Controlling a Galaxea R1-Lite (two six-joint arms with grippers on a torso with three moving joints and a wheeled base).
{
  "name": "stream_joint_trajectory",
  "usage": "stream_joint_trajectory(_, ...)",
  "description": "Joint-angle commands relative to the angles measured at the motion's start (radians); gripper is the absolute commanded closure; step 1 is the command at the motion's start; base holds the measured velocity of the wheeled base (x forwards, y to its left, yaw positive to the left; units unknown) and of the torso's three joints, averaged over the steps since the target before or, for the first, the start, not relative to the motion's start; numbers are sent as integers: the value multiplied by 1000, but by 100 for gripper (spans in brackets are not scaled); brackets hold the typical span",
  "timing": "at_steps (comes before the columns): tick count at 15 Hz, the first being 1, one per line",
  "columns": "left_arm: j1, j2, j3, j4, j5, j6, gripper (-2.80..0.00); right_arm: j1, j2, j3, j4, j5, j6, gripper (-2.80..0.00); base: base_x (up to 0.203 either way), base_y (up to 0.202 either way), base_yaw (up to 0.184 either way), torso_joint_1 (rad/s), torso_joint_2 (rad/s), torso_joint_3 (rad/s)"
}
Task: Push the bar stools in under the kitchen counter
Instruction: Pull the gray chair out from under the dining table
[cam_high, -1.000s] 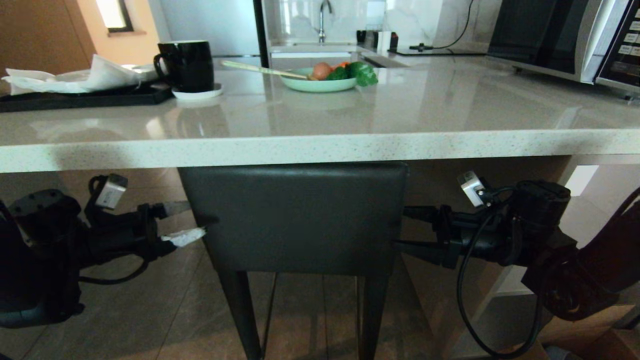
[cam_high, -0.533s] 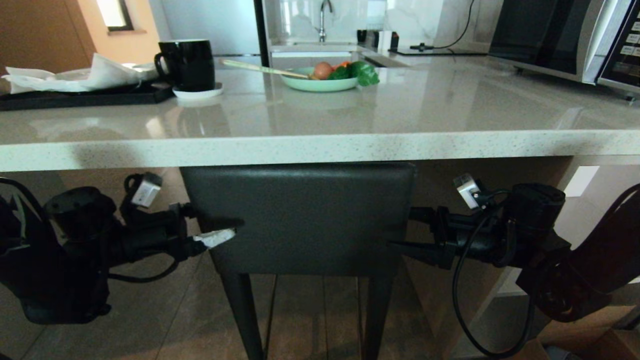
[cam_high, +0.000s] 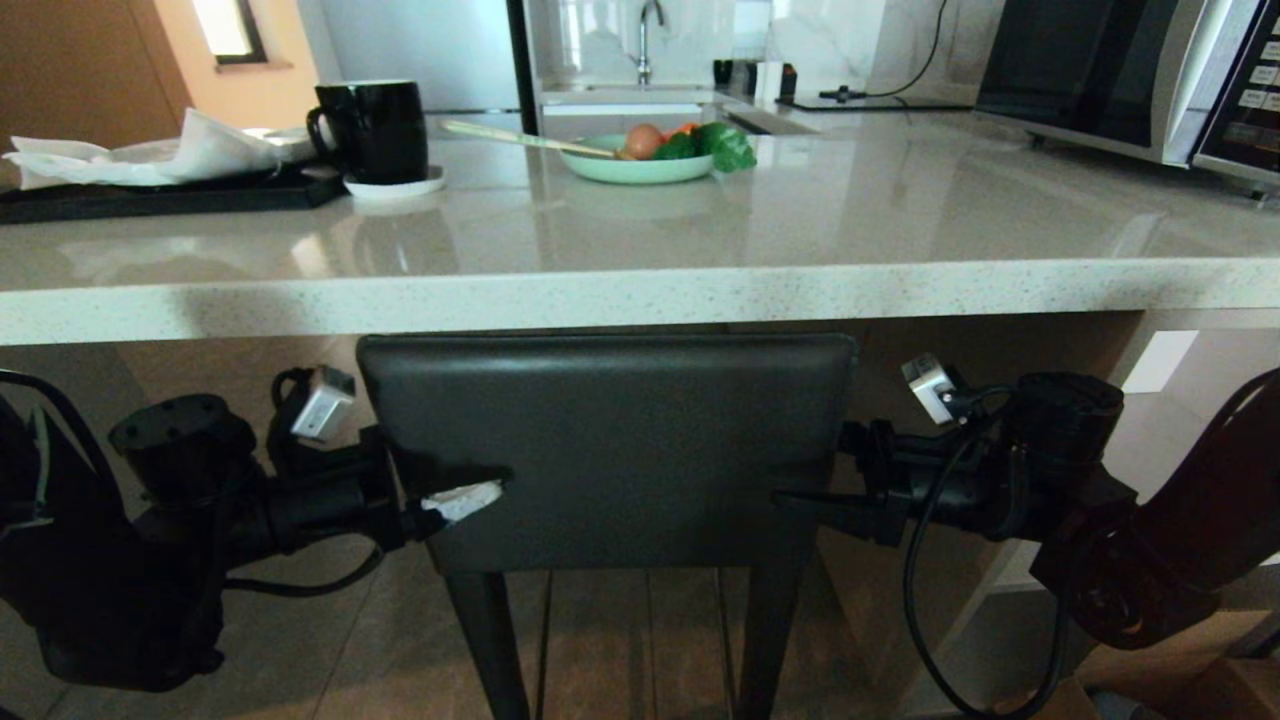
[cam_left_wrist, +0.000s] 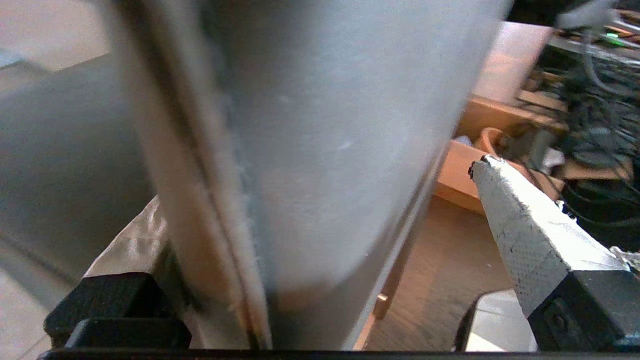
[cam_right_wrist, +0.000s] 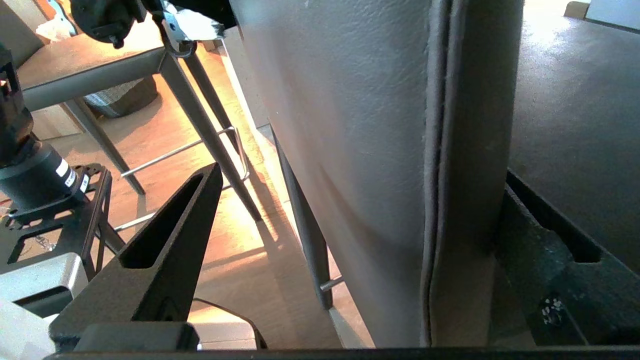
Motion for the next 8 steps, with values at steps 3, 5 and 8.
stream_joint_trajectory(3, -8, -38, 30, -11, 20, 2, -280, 10, -7, 2, -9, 0, 1, -280, 0, 0, 0, 0, 0, 0)
stream_joint_trajectory(5, -2, -40, 32, -11, 31, 3, -280, 13, -7, 2, -9, -5, 1, -280, 0, 0, 0, 0, 0, 0)
stream_joint_trajectory(8, -3, -33, 40, -11, 32, 5, -280, 17, -8, 2, -10, -5, 1, -280, -31, 0, 2, 1, 2, 1)
